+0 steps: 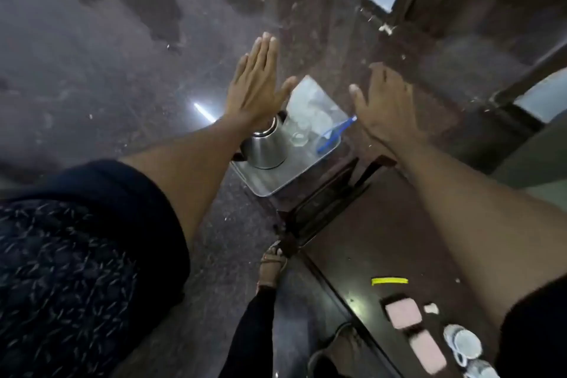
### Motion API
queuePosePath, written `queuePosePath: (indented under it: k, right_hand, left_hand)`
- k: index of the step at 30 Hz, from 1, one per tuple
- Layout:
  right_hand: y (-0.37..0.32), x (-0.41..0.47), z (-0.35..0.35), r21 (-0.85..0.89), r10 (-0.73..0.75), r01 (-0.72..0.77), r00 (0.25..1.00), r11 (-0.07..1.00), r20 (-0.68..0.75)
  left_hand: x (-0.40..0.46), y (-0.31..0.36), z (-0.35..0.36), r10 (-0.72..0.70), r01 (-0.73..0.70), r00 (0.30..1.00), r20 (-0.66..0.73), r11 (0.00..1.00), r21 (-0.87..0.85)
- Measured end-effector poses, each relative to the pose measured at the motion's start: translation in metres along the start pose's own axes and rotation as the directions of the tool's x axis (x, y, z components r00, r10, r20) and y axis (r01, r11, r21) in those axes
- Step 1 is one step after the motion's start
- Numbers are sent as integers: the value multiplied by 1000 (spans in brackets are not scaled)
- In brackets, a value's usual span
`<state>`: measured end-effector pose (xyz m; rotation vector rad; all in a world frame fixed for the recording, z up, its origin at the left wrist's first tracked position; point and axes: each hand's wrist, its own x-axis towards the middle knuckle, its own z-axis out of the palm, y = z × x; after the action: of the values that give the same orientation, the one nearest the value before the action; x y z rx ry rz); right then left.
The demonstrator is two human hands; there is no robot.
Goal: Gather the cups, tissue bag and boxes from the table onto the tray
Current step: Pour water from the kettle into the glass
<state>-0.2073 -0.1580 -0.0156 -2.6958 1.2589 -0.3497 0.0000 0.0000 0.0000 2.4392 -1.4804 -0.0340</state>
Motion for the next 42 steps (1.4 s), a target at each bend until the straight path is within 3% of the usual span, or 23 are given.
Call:
queuePosePath:
  k: [4, 7, 11, 15, 17, 21, 26, 33, 39, 42]
  right_hand:
    - [-45, -6, 90, 62, -80, 69, 979, 996, 186]
    - [-57, -8, 133, 85, -100, 83, 970, 993, 222]
    - [-65, -5, 167, 117, -100, 71, 959, 991, 267]
    - [-73, -3, 194, 200, -146, 92, 951, 975, 272]
    - [-75, -3, 208, 206, -137, 85, 958, 975, 252]
    - [-66, 4, 225, 209, -111, 59, 962, 976, 248]
    - [-49, 17, 243, 245, -72, -6, 948, 970, 310]
    - [-36, 33, 269, 344, -79, -77, 906, 936, 417]
    - [-35, 38, 284, 406, -45, -129, 919, 905, 393]
    - [-35, 36, 290, 431, -30, -153, 920, 889, 390]
  left_hand:
    - [-36, -29, 72, 115, -114, 993, 16, 992, -57]
    - [-82, -28, 126, 120, -122, 992, -24, 985, -119]
    - [-122, -46, 173, -252, 231, 967, -42, 933, -277]
    - [-113, -61, 192, -587, 503, 809, -26, 715, -484]
    - [-105, -66, 200, -648, 561, 761, 32, 632, -535]
    - [-91, -91, 216, -618, 584, 770, 158, 584, -564]
    - [-68, -118, 220, -530, 446, 843, 93, 593, -671]
    - [-60, -128, 229, -507, 445, 852, 128, 573, -688]
    - [-52, -127, 221, -516, 445, 851, 95, 615, -651]
    - [-42, -126, 212, -466, 385, 884, 36, 682, -622]
